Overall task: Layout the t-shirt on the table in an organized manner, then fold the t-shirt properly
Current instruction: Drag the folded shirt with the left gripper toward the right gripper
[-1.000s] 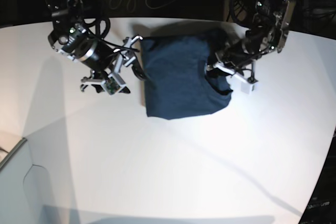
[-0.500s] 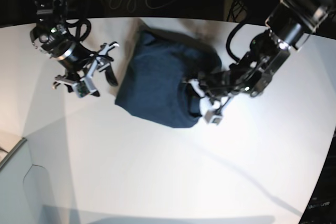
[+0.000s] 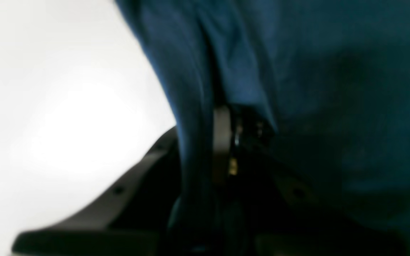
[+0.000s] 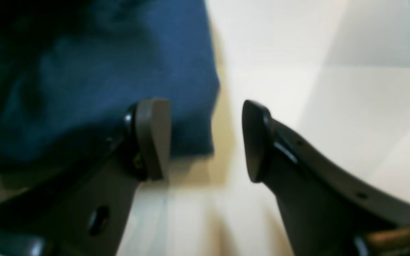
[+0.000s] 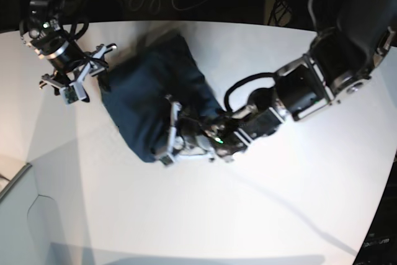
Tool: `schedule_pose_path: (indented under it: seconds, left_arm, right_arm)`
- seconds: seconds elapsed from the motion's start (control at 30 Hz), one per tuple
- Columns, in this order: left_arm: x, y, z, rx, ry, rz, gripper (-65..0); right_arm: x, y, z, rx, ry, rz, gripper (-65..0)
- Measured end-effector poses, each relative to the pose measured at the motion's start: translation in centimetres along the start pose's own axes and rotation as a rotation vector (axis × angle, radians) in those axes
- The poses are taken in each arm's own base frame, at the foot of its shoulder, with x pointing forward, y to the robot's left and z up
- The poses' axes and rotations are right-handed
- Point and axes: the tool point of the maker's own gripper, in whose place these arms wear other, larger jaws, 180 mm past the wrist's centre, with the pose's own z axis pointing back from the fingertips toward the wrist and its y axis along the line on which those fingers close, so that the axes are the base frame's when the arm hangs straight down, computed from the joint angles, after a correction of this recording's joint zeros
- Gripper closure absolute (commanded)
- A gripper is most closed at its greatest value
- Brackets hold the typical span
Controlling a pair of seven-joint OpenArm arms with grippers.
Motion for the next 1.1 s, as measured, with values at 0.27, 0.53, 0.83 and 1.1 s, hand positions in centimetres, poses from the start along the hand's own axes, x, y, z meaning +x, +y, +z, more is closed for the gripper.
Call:
schedule_pose_path:
  seconds: [0.27, 0.53, 0.83, 1.1]
  left_arm:
    - [0.9, -3.2, -2.9, -0.021, 0.094, -0.391, -0.3]
    - [2.1, -3.3, -3.9, 0.003, 0.041, -0.497, -0.2]
    - [2.3, -3.3, -4.0, 0.010, 0.041, -0.503, -18.4]
    - [3.5, -2.0, -3.4, 0.035, 0.031, -0.518, -49.5]
  right_arm:
    - [-0.6, -2.6, 1.1, -0.114, -0.020, -0.106, -32.1]
    - [-0.8, -2.3, 1.1, -0.110, -0.016, -0.113, -32.1]
    - [-1.0, -2.2, 1.2, -0.110, -0.011, -0.114, -32.1]
    - [-0.1, -2.3, 1.4, -0.116, -0.032, -0.097, -32.1]
